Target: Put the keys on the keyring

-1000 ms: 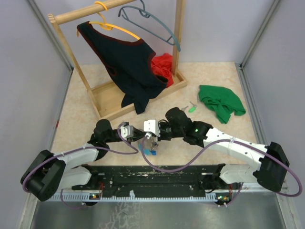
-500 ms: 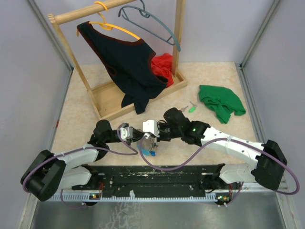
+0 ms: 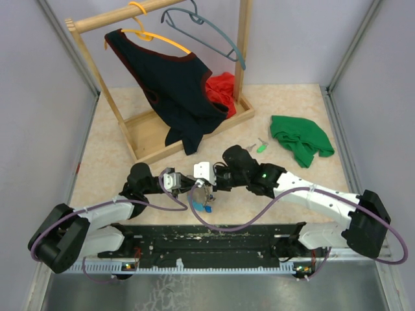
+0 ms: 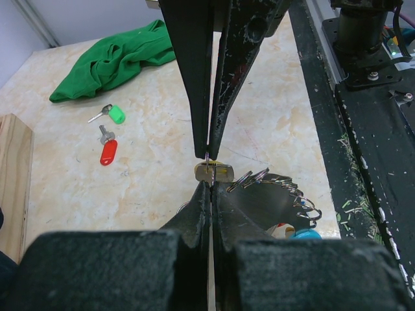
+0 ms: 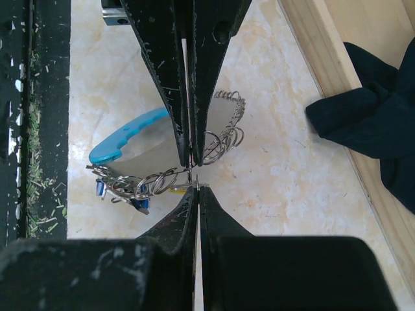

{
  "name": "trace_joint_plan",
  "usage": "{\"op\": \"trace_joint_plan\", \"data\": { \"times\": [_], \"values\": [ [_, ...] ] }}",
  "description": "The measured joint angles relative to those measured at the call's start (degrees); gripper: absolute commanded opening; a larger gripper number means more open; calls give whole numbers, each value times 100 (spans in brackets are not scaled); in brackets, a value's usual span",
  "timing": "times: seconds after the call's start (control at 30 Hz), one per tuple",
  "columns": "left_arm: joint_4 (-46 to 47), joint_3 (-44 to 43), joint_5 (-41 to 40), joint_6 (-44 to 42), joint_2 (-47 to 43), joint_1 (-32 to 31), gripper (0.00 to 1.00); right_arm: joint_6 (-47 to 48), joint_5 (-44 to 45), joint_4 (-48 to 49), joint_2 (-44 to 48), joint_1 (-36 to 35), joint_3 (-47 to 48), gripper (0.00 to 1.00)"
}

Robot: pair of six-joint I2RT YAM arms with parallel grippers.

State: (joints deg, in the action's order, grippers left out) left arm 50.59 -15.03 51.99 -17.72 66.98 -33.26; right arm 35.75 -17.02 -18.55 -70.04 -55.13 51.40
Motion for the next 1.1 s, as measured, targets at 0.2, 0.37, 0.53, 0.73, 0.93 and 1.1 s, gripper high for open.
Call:
{"op": "trace_joint_plan", "data": {
  "times": [0.2, 0.37, 0.53, 0.73, 0.93, 1.1],
  "values": [
    [0, 0, 0, 0, -2, 0, 0, -37, -61, 7, 0, 0, 48, 0],
    [0, 0, 0, -15, -2, 0, 0, -39, -20, -44, 0, 0, 48, 0],
    [0, 0, 0, -20, -2, 0, 0, -39, 57, -188, 0, 0, 48, 0],
    [0, 0, 0, -22, -2, 0, 0, -39, 66, -256, 0, 0, 50, 0],
    [0, 0, 2, -22, -2, 0, 0, -39, 63, -251, 0, 0, 109, 0],
    [0, 0, 11, -22, -2, 0, 0, -42, 44, -214, 0, -2, 125, 0]
  ]
}}
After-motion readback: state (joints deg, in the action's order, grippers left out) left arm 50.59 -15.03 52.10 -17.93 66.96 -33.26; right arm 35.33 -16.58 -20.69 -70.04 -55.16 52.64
